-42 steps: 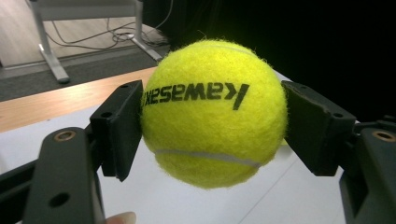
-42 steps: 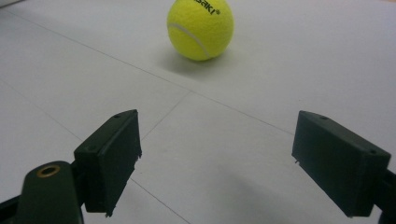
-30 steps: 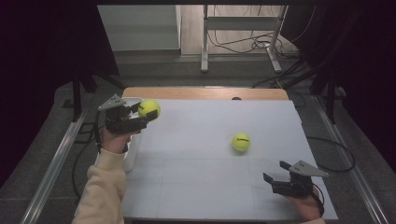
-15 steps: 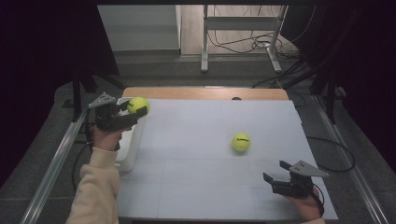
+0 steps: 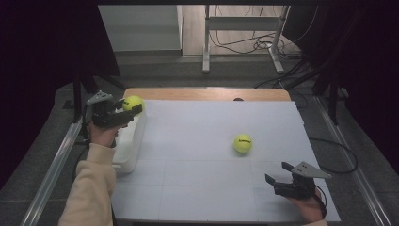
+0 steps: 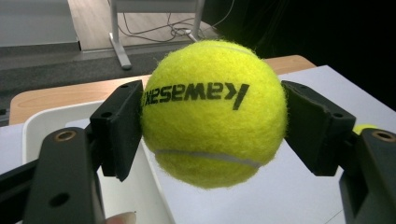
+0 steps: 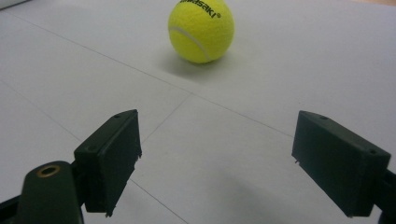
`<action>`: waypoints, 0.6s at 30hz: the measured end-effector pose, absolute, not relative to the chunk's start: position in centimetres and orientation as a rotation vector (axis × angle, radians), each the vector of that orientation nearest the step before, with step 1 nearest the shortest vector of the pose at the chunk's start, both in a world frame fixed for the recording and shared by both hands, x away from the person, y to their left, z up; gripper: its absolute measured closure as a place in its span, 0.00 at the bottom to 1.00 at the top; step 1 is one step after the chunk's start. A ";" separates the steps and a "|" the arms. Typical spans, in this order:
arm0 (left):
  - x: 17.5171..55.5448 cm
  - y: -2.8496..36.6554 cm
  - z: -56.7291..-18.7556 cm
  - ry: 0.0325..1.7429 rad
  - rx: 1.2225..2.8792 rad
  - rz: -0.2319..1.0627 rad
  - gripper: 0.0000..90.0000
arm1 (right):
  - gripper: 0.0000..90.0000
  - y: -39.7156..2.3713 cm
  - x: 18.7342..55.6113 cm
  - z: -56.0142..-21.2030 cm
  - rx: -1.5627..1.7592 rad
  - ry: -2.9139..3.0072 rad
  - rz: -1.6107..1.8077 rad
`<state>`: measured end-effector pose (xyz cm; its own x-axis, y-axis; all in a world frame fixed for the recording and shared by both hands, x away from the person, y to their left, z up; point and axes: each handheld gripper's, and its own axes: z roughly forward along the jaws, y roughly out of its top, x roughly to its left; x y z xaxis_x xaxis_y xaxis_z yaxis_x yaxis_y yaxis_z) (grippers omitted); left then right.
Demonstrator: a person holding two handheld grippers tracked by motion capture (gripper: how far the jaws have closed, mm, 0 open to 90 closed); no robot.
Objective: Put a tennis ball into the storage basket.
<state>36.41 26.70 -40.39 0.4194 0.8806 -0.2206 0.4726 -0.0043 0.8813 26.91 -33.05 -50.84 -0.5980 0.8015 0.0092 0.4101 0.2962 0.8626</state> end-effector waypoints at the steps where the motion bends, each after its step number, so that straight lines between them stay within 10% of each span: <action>1: 36.5 26.7 -40.3 1.211 1.647 0.500 0.29 | 0.18 -33.0 26.9 -50.8 1.082 2.142 1.234; 18: 38.5 28.3 -40.9 1.324 1.693 0.510 0.29 | 0.18 -33.1 26.9 -50.9 1.084 2.142 1.234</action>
<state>38.47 28.26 -40.88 0.3416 0.9185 -0.1991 0.5475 -0.0223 0.8365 26.94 -33.11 -50.86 -0.5964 0.8026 0.0096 0.4110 0.2951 0.8625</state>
